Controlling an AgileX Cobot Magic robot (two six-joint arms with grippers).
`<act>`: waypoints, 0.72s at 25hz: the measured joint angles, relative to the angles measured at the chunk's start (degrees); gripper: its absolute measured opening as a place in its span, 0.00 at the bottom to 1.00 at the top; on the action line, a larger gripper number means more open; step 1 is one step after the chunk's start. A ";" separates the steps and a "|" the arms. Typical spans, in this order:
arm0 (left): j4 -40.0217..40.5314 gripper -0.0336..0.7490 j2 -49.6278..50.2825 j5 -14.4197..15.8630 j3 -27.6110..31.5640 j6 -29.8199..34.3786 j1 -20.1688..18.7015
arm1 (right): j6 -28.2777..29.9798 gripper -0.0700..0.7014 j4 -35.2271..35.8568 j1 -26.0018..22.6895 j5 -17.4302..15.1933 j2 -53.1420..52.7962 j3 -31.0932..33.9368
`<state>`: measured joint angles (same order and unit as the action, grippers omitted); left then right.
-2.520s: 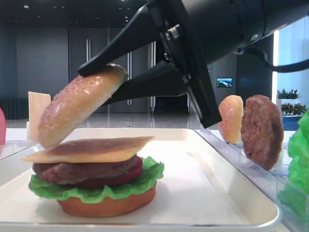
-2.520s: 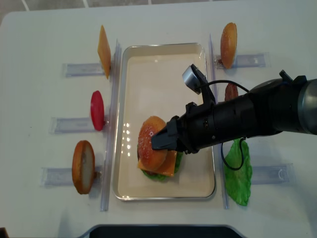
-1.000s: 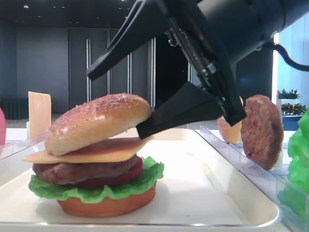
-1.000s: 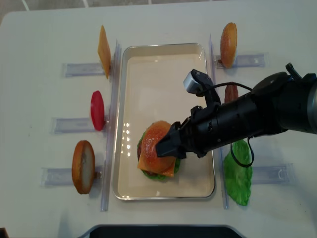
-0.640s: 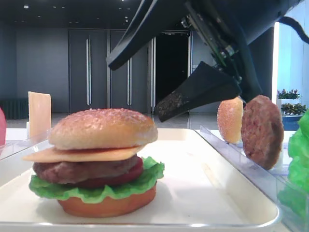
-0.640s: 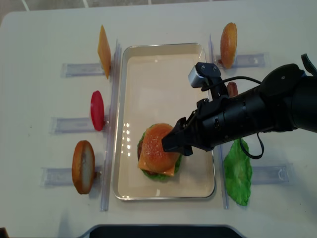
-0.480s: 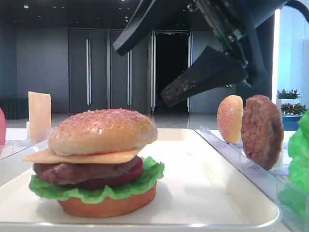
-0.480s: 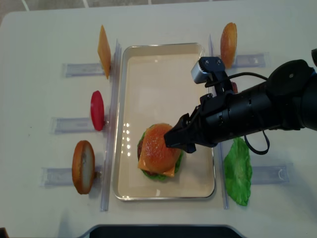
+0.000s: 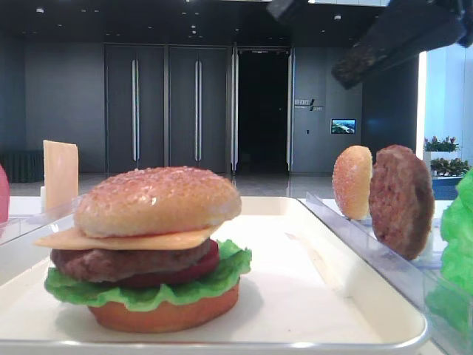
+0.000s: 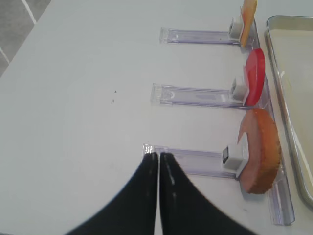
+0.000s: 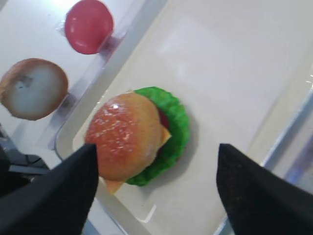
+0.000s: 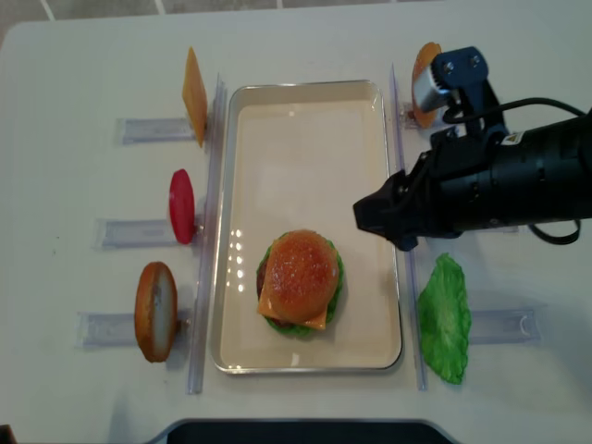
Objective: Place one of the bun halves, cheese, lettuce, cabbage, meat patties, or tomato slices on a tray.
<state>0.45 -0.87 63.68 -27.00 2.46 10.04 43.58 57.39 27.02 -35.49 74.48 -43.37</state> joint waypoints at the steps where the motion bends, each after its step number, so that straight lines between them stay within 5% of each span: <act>1: 0.00 0.04 0.00 0.00 0.00 -0.04 0.00 | -2.10 0.76 -2.98 -1.62 -0.30 -1.16 0.00; 10: 0.00 0.04 0.00 0.00 0.00 0.01 0.00 | -21.09 0.76 -33.18 -17.85 -7.93 -10.21 0.00; 18: 0.00 0.04 0.00 0.00 0.00 0.01 0.00 | -36.78 0.76 -54.03 -26.54 -20.47 -14.02 0.00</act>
<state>0.45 -0.87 63.68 -27.00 2.47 10.04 6.80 3.36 0.48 -55.96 60.46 -43.37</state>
